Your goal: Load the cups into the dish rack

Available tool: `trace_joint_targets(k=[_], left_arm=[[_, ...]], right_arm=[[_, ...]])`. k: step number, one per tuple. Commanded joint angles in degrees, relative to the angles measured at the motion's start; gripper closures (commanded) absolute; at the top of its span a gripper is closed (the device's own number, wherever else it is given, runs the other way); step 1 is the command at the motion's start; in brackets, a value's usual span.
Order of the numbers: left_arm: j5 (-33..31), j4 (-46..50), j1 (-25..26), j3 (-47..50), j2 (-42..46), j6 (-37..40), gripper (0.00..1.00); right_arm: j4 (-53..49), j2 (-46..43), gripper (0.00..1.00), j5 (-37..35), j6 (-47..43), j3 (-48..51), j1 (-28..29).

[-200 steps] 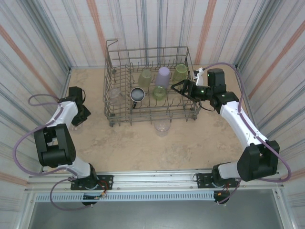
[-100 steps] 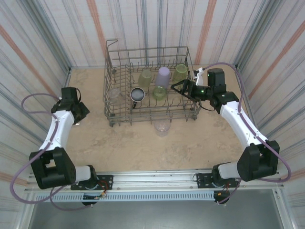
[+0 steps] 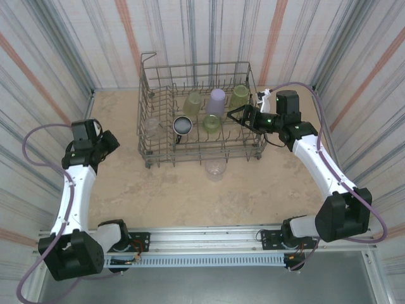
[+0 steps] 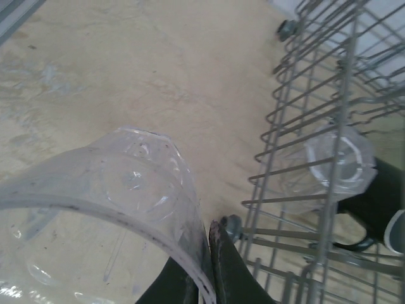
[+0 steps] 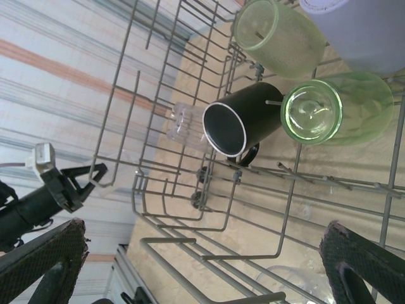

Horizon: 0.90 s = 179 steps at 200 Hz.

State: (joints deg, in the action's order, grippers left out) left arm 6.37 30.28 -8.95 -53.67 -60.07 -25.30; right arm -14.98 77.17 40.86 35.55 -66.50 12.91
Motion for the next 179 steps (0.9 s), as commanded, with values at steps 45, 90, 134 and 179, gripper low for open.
trace_joint_targets(k=[45,90,134,179], left_arm=[[10.64,-7.89,-0.37,-3.8,5.61,-0.28,1.0],[16.99,-8.84,-0.32,-8.84,4.96,-0.12,1.0],[23.02,-12.65,-0.37,-12.24,3.37,-0.76,1.0],[32.32,-18.43,-0.26,-14.38,-0.42,-5.75,1.0]], right_arm=[[2.63,-1.16,0.01,1.69,2.93,1.98,0.44],[3.88,-1.46,0.01,1.92,3.73,2.47,0.44],[6.57,0.3,0.01,3.41,5.44,2.41,0.41],[9.9,1.45,0.01,4.66,8.08,2.35,0.45]])
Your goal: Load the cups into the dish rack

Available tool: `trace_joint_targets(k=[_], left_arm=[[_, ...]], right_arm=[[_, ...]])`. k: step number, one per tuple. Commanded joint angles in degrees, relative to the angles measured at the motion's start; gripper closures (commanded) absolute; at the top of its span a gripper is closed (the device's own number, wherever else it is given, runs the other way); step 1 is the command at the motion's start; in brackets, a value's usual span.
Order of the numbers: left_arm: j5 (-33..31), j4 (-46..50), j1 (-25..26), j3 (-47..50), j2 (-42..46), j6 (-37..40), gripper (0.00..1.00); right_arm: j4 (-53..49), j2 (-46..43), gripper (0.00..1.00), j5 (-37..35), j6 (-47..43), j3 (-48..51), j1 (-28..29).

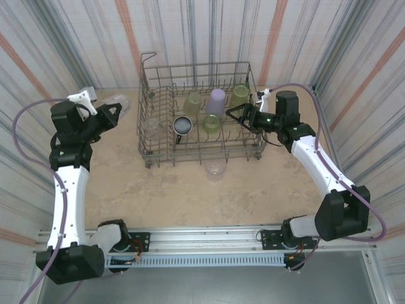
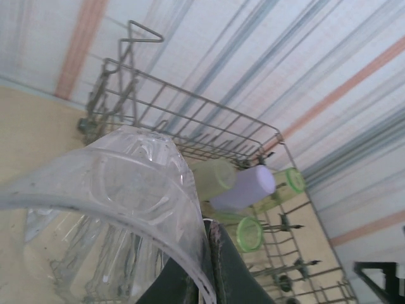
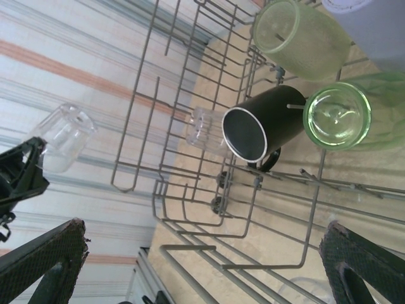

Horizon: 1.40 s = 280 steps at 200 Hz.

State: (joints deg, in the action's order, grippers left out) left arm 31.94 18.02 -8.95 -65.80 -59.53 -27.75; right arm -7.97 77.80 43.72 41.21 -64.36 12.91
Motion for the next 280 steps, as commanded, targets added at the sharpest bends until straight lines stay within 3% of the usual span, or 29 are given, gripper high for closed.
trace_joint_targets(k=[1,43,103,150,202,280], left_arm=[[6.87,-6.38,-0.22,-2.19,-1.0,-3.46,1.0],[9.98,-12.76,1.83,-1.92,-3.87,-7.91,1.0],[10.42,-18.34,12.3,-3.19,-9.28,-7.71,1.0],[10.6,-21.27,16.98,-4.4,-13.61,-8.83,1.0],[11.72,-26.68,19.64,-3.61,-16.91,-12.1,1.0],[15.13,-32.45,22.47,-3.55,-20.35,-14.17,1.0]], right_arm=[[2.96,0.84,0.01,1.84,2.49,0.2,0.45],[4.83,1.72,0.01,2.79,3.29,-0.23,0.45],[9.82,4.63,0.01,5.11,7.24,-1.55,1.71],[12.07,6.66,0.01,6.32,9.01,-4.03,4.29],[23.08,8.71,0.01,4.36,16.67,-1.92,5.17],[42.3,17.44,0.01,7.78,33.07,-5.04,8.44]])
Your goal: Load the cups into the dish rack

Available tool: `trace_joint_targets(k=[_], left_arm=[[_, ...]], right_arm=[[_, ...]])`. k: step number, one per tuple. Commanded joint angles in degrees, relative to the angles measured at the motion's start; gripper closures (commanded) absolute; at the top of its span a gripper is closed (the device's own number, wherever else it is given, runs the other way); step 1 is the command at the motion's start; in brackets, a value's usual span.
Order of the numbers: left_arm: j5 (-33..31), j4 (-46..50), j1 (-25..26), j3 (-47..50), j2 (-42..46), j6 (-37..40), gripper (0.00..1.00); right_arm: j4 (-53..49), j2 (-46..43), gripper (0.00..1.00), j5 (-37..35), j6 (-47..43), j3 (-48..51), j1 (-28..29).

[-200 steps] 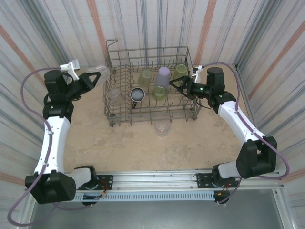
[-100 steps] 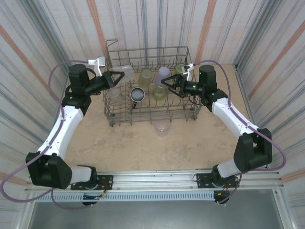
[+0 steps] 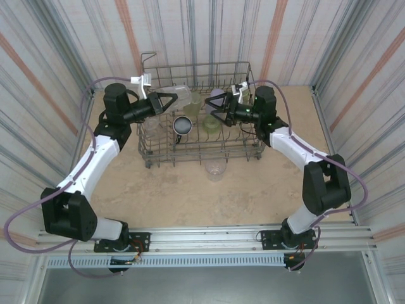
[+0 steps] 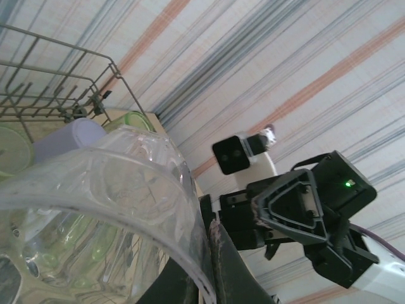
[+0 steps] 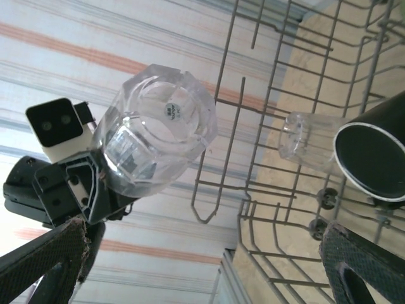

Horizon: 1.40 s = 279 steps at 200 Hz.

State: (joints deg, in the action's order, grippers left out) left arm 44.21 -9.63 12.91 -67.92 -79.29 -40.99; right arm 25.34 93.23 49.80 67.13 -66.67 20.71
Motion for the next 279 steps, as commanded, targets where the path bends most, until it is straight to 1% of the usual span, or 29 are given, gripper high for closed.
trace_joint_targets(k=[1,32,68,105,127,169,186,198,220,239,279], left_arm=[[2.93,-4.84,0.62,-1.43,-0.6,-0.93,1.0],[4.29,-6.83,1.04,-1.22,-1.56,-1.74,1.0],[5.04,-11.55,1.32,-0.06,-2.63,-3.28,1.0],[5.53,-13.86,1.91,-0.24,-4.24,-3.88,1.0],[6.17,-15.65,2.3,0.03,-5.06,-4.84,1.0],[5.92,-17.16,3.41,0.17,-5.88,-5.92,1.0],[5.48,-17.9,3.77,0.16,-6.13,-6.95,1.0],[4.91,-18.71,3.94,0.02,-6.4,-9.03,1.0],[4.35,-18.21,4.47,-0.67,-6.76,-10.42,1.0],[3.74,-16.96,4.85,-0.81,-6.5,-10.51,1.0],[3.34,-15.68,4.89,-0.36,-5.84,-10.61,1.0]], right_arm=[[9.14,2.11,0.01,1.66,7.27,-2.74,0.69],[12.54,4.58,0.01,0.63,10.31,-4.02,1.44],[16.1,6.55,0.01,-0.91,14.84,-5.01,1.9],[16.06,7.96,0.01,-2.3,17.48,-6.62,2.77],[14.73,8.89,0.01,-1.73,18.14,-8.69,3.25],[15.19,9.52,0.01,-3.47,19.94,-9.0,4.24],[15.4,9.6,0.01,-4.07,20.62,-8.75,4.46],[16.2,9.8,0.0,-4.56,21.28,-8.56,4.69],[18.45,10.56,0.05,-4.9,22.66,-8.65,4.74],[20.33,11.35,0.14,-5.28,23.66,-8.9,4.8],[25.5,12.83,0.29,-6.38,26.38,-8.14,4.79]])
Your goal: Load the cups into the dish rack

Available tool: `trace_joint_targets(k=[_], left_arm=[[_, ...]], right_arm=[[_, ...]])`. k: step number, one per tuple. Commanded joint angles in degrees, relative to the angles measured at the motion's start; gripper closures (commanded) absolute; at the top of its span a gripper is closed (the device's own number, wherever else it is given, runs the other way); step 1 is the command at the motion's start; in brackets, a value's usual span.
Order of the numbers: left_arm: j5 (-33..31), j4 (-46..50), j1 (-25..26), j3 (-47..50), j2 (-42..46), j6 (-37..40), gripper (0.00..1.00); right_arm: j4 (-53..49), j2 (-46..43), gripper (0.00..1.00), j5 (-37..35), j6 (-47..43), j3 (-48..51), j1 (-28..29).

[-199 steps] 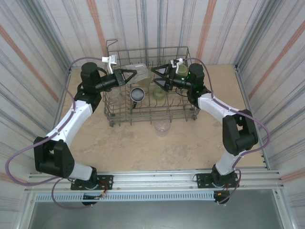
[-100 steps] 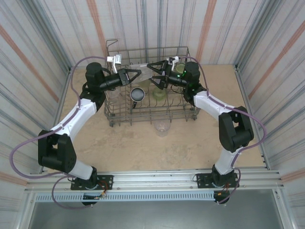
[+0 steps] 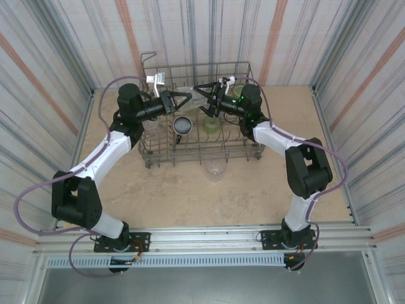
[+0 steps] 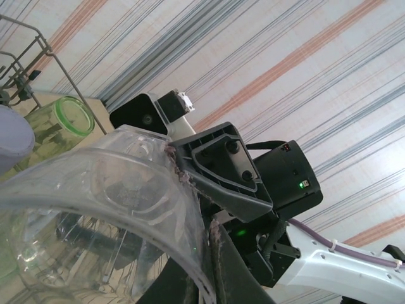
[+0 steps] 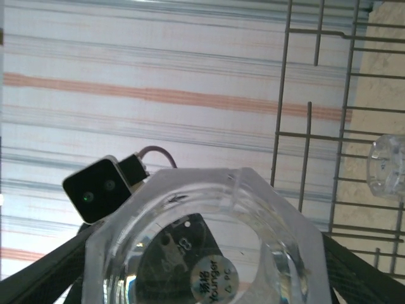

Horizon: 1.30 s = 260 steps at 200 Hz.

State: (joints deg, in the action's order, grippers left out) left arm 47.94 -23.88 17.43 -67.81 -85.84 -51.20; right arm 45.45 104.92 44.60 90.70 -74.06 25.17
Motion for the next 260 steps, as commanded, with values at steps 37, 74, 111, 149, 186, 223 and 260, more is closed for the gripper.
trace_joint_targets(k=[37,74,111,149,186,223,260], left_arm=[[-0.98,0.17,0.37,-0.62,0.76,-0.32,0.86],[-1.9,4.81,0.24,-2.84,1.18,2.46,0.66],[-4.05,13.73,-0.28,-5.73,3.49,8.8,0.36],[-6.44,18.28,-2.83,-5.62,7.1,10.45,0.2],[-6.85,24.93,-8.26,-6.78,9.7,12.31,0.08],[-8.19,31.28,-16.07,-7.16,12.56,14.95,0.01],[-10.69,36.34,-23.67,-6.16,13.66,17.75,0.01]], right_arm=[[7.72,1.28,0.46,-1.01,3.87,-0.29,0.26],[5.01,-0.21,0.51,-0.65,0.93,-0.45,-0.28],[0.4,-1.82,0.54,-0.09,-3.56,-0.86,-1.15],[-5.35,-3.29,0.56,0.57,-9.03,-1.21,-1.5],[-20.37,-6.35,0.57,-0.54,-22.66,-3.6,-0.86],[-32.35,-7.37,0.56,-1.83,-34.52,-7.02,0.28],[-41.14,-7.63,0.53,-4.04,-43.06,-9.01,1.7]])
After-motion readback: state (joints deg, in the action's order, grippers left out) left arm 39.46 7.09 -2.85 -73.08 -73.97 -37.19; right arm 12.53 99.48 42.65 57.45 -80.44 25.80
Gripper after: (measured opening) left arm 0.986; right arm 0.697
